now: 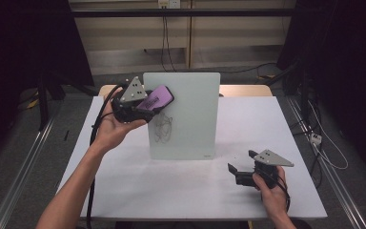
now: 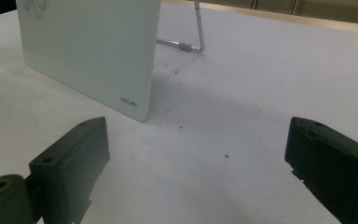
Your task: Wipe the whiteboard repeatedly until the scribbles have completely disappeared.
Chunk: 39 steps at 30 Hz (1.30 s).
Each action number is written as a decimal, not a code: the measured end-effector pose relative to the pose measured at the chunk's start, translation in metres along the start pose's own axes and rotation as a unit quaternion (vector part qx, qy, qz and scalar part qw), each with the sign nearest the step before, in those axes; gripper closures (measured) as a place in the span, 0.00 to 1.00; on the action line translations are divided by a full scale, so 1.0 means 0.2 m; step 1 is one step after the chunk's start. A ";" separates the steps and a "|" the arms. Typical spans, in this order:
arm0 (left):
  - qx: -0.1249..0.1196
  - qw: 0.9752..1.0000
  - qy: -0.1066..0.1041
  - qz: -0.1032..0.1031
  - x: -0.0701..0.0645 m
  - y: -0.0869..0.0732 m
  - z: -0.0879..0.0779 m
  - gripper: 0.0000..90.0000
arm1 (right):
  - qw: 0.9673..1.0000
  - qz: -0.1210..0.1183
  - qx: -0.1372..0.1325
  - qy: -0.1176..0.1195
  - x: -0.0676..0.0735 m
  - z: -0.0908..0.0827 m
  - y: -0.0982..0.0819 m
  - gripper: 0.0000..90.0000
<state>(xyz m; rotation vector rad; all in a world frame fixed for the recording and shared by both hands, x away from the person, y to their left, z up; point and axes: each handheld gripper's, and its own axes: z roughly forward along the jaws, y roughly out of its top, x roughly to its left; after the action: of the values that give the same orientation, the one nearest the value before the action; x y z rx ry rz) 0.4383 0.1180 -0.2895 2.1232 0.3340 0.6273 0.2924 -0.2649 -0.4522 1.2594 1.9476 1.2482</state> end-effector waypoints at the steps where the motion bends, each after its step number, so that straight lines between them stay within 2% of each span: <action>1: 0.002 1.000 0.000 0.002 -0.01 0.00 0.00 0.46 | 1.000 0.000 0.000 0.000 0.00 0.00 0.00 0.08; 19: 0.018 1.000 -0.012 0.013 -0.09 -0.06 0.05 0.46 | 1.000 -0.003 0.000 0.000 0.01 0.00 0.00 0.08; 24: 0.019 1.000 -0.017 0.007 -0.08 -0.05 0.05 0.46 | 1.000 0.000 -0.001 0.000 0.01 0.00 0.00 0.08; 33: -0.001 1.000 -0.008 -0.006 -0.02 -0.01 0.01 0.46 | 1.000 -0.001 0.000 0.000 0.00 0.00 0.00 0.08; 37: -0.008 1.000 0.007 -0.010 0.02 0.02 -0.02 0.46 | 1.000 -0.003 0.000 0.001 0.01 0.00 0.00 0.08; 39: -0.020 1.000 0.010 -0.022 0.04 0.02 -0.03 0.46 | 1.000 -0.003 0.000 0.001 0.01 0.00 0.00 0.08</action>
<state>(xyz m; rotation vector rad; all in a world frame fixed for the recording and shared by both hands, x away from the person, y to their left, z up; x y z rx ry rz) 0.4413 0.1234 -0.2810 2.0680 0.3748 0.6259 0.2918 -0.2638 -0.4519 1.2532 1.9507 1.2464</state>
